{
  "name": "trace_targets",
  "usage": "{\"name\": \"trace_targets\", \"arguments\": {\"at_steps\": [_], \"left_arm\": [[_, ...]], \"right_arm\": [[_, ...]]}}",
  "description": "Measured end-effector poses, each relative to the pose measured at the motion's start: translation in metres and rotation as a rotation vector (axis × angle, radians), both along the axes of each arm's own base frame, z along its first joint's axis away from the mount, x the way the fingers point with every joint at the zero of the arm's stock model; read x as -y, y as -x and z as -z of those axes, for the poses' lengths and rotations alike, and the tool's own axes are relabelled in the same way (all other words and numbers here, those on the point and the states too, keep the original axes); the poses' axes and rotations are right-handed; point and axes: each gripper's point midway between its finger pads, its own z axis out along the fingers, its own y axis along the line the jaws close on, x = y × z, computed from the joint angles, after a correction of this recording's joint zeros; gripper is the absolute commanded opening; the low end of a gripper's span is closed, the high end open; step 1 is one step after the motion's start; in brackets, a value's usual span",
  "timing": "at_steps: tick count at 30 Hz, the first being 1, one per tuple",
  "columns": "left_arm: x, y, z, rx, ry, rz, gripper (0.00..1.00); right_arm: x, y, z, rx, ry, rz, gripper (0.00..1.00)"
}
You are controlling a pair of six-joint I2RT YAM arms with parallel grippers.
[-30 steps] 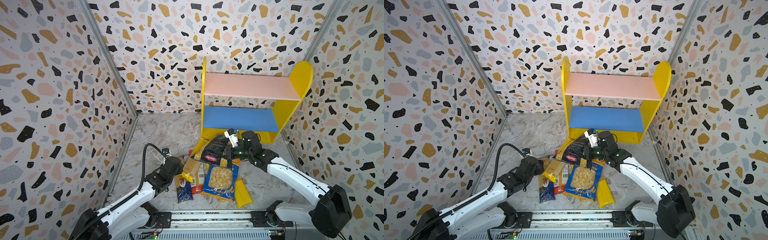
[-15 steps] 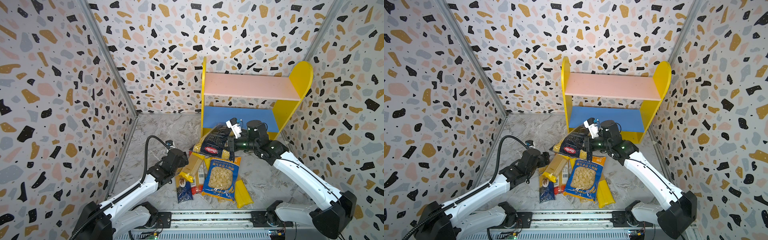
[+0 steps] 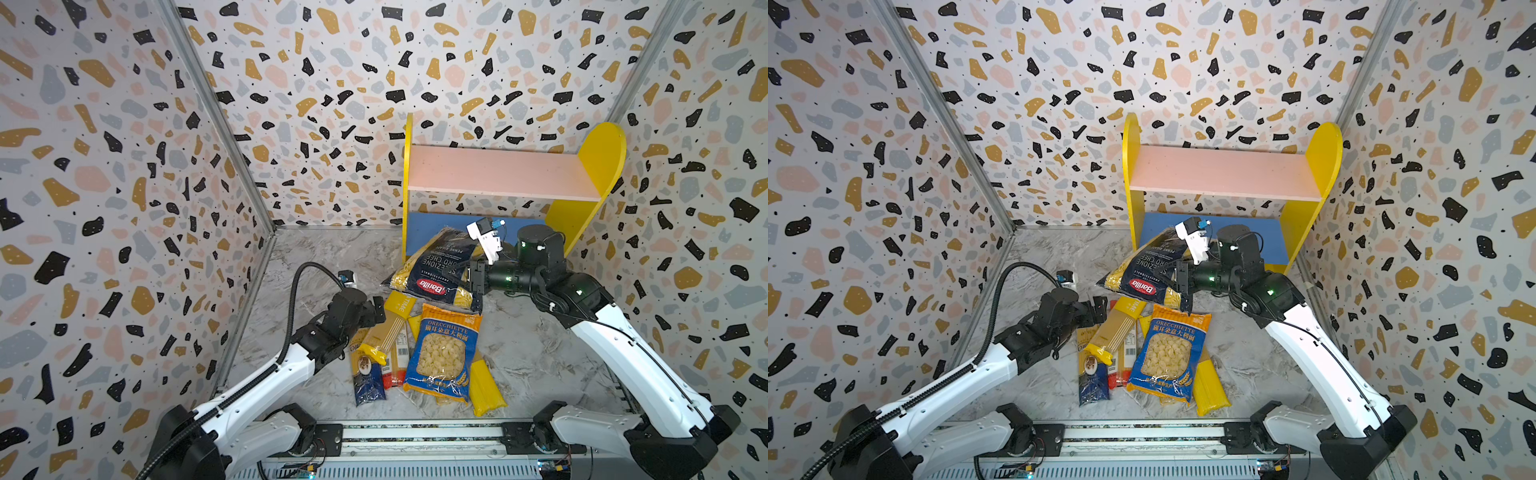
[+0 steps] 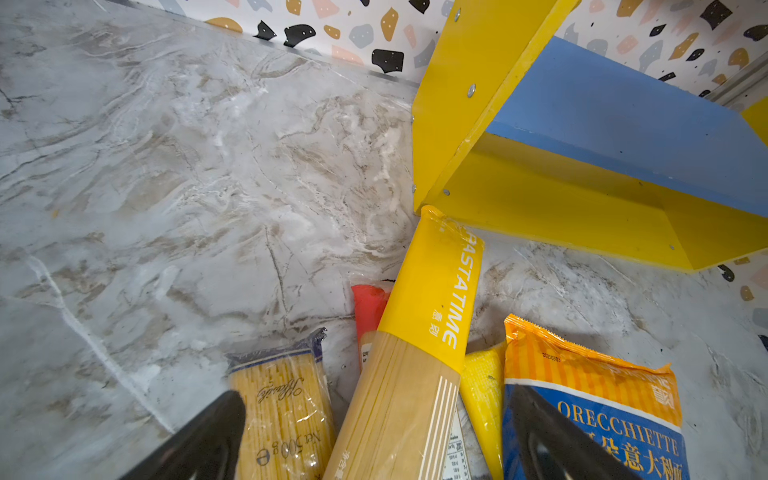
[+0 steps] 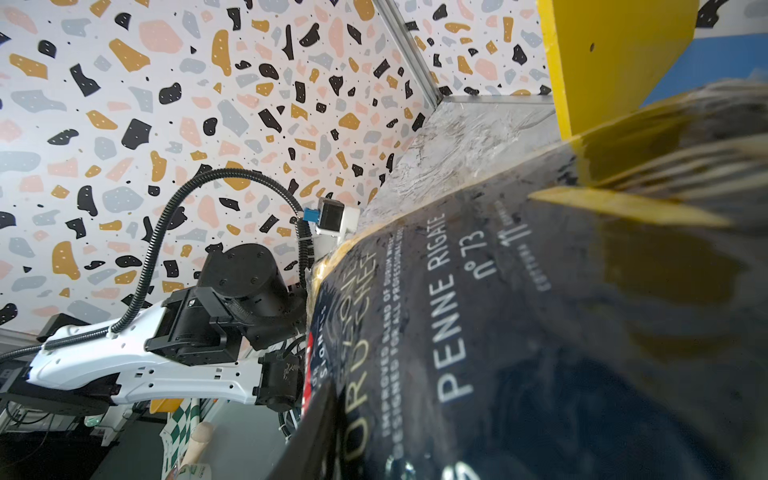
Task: Place and organize the pasta boxes and bags onto the shelf
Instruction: 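Carry penne bag toward pink upper shelf while left gripper moves near shelf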
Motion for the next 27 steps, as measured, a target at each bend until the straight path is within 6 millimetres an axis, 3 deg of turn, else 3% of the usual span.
{"name": "trace_targets", "arguments": {"at_steps": [6,11,16,22,27], "left_arm": [[0.023,-0.008,-0.01,-0.019,0.041,0.068,1.0],[0.052,-0.018,-0.044,0.023,0.103,0.137,1.0],[0.065,-0.016,-0.055,0.022,0.116,0.179,1.0],[0.11,-0.03,-0.103,0.08,0.166,0.261,1.0],[0.123,-0.036,-0.135,0.131,0.194,0.286,1.0]], "right_arm": [[0.009,0.008,-0.034,0.067,-0.003,0.011,0.24],[0.016,0.015,-0.067,0.151,-0.026,0.018,0.25],[0.02,0.018,-0.079,0.184,-0.02,0.018,0.25],[0.015,0.001,-0.106,0.24,0.003,0.035,0.25],[0.012,-0.02,-0.125,0.299,0.0,0.059,0.25]]}}
